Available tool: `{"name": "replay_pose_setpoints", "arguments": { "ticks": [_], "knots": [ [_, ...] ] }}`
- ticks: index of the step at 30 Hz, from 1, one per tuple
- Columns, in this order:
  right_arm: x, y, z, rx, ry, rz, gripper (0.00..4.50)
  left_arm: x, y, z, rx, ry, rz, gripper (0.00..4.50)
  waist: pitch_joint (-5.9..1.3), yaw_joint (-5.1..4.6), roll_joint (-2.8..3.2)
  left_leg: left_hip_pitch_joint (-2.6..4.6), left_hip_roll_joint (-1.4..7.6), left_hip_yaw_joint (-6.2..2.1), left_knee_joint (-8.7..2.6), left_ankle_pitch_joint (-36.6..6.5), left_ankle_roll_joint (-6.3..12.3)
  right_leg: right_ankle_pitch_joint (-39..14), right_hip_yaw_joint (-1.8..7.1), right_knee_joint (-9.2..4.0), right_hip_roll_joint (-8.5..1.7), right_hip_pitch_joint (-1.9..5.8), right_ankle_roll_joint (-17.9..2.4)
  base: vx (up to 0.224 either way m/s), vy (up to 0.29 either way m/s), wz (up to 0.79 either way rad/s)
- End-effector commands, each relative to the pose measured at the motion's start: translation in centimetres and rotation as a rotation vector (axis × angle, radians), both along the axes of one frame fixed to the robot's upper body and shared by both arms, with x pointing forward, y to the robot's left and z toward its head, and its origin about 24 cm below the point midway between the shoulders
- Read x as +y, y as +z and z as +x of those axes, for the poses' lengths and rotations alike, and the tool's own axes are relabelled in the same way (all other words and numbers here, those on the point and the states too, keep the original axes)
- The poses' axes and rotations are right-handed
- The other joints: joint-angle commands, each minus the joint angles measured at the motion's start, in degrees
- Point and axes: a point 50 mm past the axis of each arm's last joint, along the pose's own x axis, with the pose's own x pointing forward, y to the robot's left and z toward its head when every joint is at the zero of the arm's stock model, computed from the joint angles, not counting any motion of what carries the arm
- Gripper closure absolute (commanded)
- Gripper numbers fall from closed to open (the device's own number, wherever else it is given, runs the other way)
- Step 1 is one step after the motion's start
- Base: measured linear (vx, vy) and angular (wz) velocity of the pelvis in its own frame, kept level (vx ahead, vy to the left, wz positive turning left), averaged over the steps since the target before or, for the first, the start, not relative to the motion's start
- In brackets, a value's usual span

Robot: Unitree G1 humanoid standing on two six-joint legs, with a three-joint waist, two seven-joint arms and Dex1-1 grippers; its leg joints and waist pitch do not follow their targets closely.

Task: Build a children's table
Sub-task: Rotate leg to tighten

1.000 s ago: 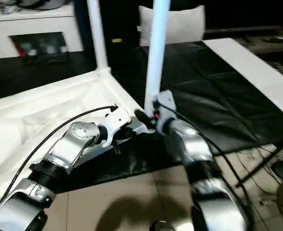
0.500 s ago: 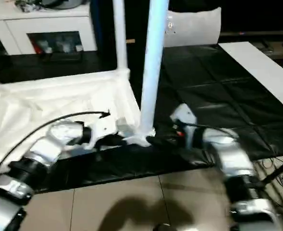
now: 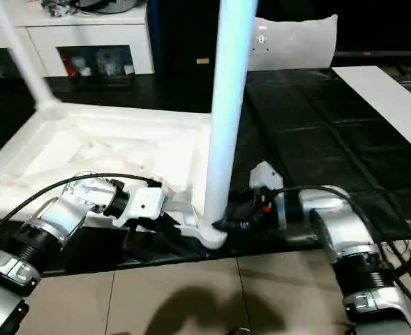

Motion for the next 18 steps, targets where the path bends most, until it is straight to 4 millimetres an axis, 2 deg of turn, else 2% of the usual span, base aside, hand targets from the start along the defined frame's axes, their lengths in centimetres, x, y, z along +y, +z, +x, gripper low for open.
{"name": "replay_pose_setpoints", "arguments": {
  "ticks": [1,7,9,10,14,18],
  "knots": [
    [0.6,0.7,0.3,-0.005,0.033,0.021,1.42,-1.2,-1.2,-1.4,0.035,-0.141,0.068,4.50,-3.80,-0.15,-0.31,-0.74,-1.44,2.63,-4.05,-14.91,4.45,-18.31,1.44,-3.21,0.36,3.95,-12.20,0.000,0.000,0.00],
    [1.0,0.7,0.2,0.024,0.052,0.046,1.95,-1.2,-1.3,-1.5,0.036,-0.153,0.067,4.50,-3.82,-0.02,-0.43,-0.78,-1.51,2.68,-4.11,-14.57,4.03,-19.14,1.55,-3.21,0.43,3.95,-11.38,0.000,0.000,0.00],
    [1.3,0.7,0.2,0.036,0.064,0.052,2.01,-1.2,-1.4,-1.6,0.040,-0.154,0.070,4.50,-3.82,-0.01,-0.42,-0.79,-1.50,2.70,-4.11,-14.37,4.03,-18.96,1.63,-3.15,0.47,3.93,-11.44,0.000,0.000,0.00],
    [1.3,0.7,0.2,0.040,0.066,0.053,2.22,-1.1,-1.5,-1.7,0.042,-0.154,0.071,4.50,-3.82,0.03,-0.43,-0.74,-1.51,2.75,-4.08,-14.38,3.96,-19.07,1.66,-3.22,0.43,3.88,-11.40,0.000,0.000,0.00],
    [1.4,0.6,-0.1,0.053,0.064,0.063,2.37,-1.0,-1.7,-1.8,0.075,-0.130,0.057,4.50,-3.75,0.00,-0.51,-0.75,-1.55,2.80,-4.13,-14.72,3.76,-20.32,1.69,-3.32,0.40,3.86,-10.82,0.000,0.000,0.00],
    [1.8,0.4,-0.1,0.076,-0.006,0.096,2.40,-1.0,-1.9,-1.8,0.123,-0.031,0.015,4.50,-3.74,-0.19,-0.38,-0.80,-1.53,2.84,-4.19,-13.91,3.48,-18.57,1.82,-3.04,0.52,3.99,-11.33,0.000,0.000,0.00]
  ]
}}
